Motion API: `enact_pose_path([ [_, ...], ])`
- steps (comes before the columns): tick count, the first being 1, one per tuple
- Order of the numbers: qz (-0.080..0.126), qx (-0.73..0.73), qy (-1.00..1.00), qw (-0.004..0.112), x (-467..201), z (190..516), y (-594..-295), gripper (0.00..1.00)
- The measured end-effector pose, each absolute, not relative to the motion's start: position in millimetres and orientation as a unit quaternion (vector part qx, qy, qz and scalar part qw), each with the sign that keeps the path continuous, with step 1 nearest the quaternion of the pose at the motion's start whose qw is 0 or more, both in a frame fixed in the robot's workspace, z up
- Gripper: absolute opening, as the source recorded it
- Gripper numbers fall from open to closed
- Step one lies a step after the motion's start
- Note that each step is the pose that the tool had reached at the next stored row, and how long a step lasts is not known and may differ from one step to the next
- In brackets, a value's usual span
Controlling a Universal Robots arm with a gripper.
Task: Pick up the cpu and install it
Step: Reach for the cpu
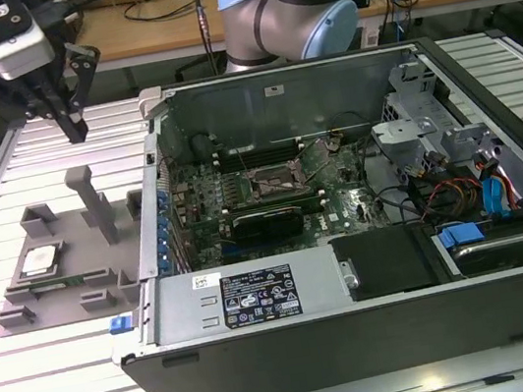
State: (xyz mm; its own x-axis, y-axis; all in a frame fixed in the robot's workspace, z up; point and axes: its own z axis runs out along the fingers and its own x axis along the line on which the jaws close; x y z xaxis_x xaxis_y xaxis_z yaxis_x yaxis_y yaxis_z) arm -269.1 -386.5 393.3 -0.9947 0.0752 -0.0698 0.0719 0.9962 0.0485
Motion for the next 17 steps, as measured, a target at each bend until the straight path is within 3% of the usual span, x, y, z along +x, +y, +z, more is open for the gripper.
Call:
enact_pose_path([
  [17, 0.023, 0.037, 0.998, 0.046, -343, 384, -383, 0.11],
])
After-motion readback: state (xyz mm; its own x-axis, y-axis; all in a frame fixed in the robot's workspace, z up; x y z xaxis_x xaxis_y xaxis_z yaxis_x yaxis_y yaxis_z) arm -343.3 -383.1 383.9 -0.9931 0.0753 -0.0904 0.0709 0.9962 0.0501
